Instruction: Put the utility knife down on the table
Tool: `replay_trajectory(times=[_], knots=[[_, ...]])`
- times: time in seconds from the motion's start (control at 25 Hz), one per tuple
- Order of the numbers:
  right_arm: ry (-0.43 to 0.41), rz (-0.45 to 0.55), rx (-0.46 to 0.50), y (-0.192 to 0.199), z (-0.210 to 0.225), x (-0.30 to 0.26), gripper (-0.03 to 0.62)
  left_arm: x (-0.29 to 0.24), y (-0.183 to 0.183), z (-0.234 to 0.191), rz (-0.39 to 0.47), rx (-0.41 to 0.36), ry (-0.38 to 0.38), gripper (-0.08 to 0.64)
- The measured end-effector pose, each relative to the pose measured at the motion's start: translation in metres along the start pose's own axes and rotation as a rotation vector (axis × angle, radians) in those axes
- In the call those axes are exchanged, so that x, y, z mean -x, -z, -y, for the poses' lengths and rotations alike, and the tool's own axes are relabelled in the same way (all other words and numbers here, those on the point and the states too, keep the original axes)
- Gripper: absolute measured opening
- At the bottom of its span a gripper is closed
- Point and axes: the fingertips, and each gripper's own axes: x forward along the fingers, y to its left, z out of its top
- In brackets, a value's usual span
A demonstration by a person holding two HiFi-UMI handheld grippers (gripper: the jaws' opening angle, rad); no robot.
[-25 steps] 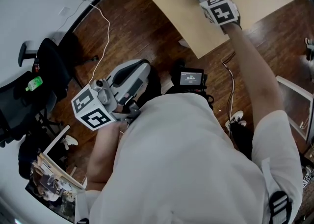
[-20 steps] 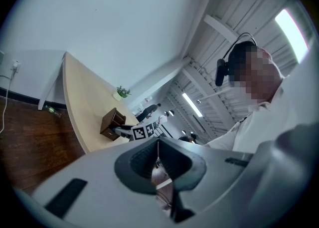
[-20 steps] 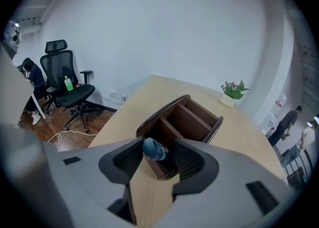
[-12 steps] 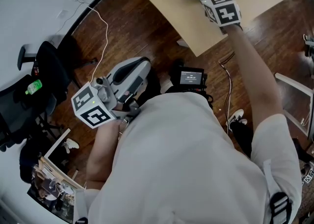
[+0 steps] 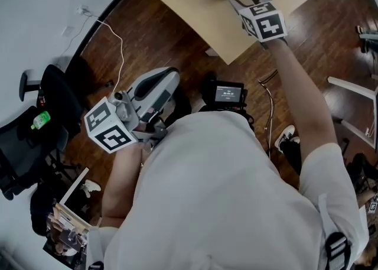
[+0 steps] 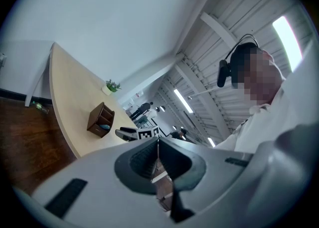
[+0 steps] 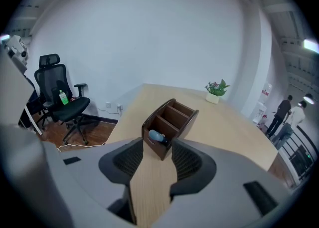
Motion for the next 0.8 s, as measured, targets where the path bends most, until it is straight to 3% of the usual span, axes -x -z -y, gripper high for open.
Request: replay_trajectory(times=[0.32, 0.64, 0.8], knots=[[-0.009, -0.013, -0.065, 0.012, -0.017, 0.034, 0.175, 0.001, 0.0, 0.004, -0.003, 0.005, 0.028, 0.003], [-0.016, 0.032, -0.147, 0.004, -0.041, 0.074, 0.003, -0.001, 0.001, 0.008, -0.007, 0.001, 0.06, 0.003], [-0.031, 0.057, -0.185, 0.0, -0.053, 0.092, 0.002, -0.002, 0.003, 0.009, -0.009, 0.0, 0.073, 0.003]])
